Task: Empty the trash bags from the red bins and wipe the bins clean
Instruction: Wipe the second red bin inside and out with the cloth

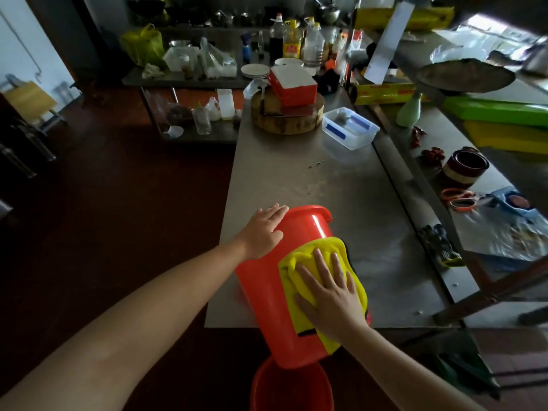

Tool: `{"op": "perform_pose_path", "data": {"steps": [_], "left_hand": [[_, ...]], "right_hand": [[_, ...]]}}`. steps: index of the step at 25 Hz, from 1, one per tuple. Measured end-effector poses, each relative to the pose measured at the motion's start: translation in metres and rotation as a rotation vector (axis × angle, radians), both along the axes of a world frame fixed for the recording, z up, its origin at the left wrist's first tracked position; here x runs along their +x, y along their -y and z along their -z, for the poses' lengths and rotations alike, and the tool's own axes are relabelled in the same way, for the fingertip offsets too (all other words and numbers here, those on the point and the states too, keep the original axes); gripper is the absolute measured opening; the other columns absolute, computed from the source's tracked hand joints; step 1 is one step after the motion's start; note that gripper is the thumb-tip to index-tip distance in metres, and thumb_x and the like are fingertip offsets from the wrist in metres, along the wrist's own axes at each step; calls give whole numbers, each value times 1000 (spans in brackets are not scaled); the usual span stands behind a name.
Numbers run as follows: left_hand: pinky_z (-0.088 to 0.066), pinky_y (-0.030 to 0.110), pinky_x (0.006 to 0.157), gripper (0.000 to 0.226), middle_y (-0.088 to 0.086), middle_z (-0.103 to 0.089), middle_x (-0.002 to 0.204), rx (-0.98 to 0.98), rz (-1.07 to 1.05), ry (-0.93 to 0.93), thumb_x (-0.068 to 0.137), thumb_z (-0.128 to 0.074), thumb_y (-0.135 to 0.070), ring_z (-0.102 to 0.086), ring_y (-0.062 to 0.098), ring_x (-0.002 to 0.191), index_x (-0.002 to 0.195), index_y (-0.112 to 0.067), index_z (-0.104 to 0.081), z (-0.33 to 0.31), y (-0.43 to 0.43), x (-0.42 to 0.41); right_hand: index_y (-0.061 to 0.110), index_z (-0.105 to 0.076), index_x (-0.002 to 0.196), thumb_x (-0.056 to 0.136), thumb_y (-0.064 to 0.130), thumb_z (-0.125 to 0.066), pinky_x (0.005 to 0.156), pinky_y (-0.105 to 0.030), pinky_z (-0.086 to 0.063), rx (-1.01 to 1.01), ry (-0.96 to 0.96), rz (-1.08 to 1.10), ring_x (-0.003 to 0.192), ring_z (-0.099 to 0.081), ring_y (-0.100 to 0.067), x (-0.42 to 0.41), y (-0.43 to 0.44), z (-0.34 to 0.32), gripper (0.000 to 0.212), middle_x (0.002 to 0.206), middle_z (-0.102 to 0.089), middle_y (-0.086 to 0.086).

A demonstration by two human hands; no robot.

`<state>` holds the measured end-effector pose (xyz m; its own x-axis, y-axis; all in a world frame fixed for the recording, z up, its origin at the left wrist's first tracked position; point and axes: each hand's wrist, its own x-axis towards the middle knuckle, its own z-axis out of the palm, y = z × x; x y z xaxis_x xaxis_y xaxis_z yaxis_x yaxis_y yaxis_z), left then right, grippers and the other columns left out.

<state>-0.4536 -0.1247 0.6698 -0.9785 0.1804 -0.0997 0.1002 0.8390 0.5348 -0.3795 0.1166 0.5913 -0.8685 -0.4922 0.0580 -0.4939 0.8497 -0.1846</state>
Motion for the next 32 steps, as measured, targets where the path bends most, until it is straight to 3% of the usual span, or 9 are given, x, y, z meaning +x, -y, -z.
{"op": "perform_pose_path", "data": {"steps": [4,8,12,16,20,25,32], "left_hand": [[8,33,124,76,0,-11,168,45,3,3,87,-25,-32,2,7,153,160,-15,-16,1,11,11],[5,39,125,73,-2,-8,168,35,14,-37,90,-24,-30,5,8,154,160,-14,-14,3,19,19],[5,40,125,74,-3,-2,169,-45,24,-54,91,-26,-31,11,9,153,161,-15,-7,7,18,21],[6,40,126,70,-4,1,169,-56,32,-65,98,-34,-22,14,7,152,161,-16,-5,12,18,21],[2,42,126,67,-1,-8,168,-164,-16,-84,101,-37,-28,6,10,154,161,-16,-10,10,10,18],[-11,45,124,67,9,-21,165,-310,-138,-87,100,-41,-33,-12,22,154,159,-9,-19,4,-26,-3],[-9,34,125,63,9,-23,164,-137,-135,-142,101,-45,-23,-12,19,154,158,-9,-21,13,19,37]], "right_hand": [[63,12,148,88,84,-16,117,-63,-22,-63,74,48,154,11,-32,-65,47,-21,69,168,12,11],[63,12,147,89,83,-16,119,-62,-19,-73,87,13,155,11,-31,-78,58,-24,68,168,10,11],[60,1,152,93,81,-21,119,-58,-24,-97,22,23,156,5,-28,-35,18,-3,66,169,-4,8],[47,-22,153,95,77,-29,110,-59,-40,-153,7,40,153,-16,-33,13,-41,19,67,165,-24,0],[37,-38,149,96,71,-40,110,-58,-40,-238,-15,24,154,-17,-31,41,-71,32,62,166,-20,3],[49,-17,156,97,73,-38,114,-56,-34,-180,0,-35,156,0,-28,40,-57,27,67,169,-3,10],[64,13,147,86,87,-8,121,-58,-17,-135,127,-13,153,17,-27,-33,29,-2,68,165,20,19]]}}
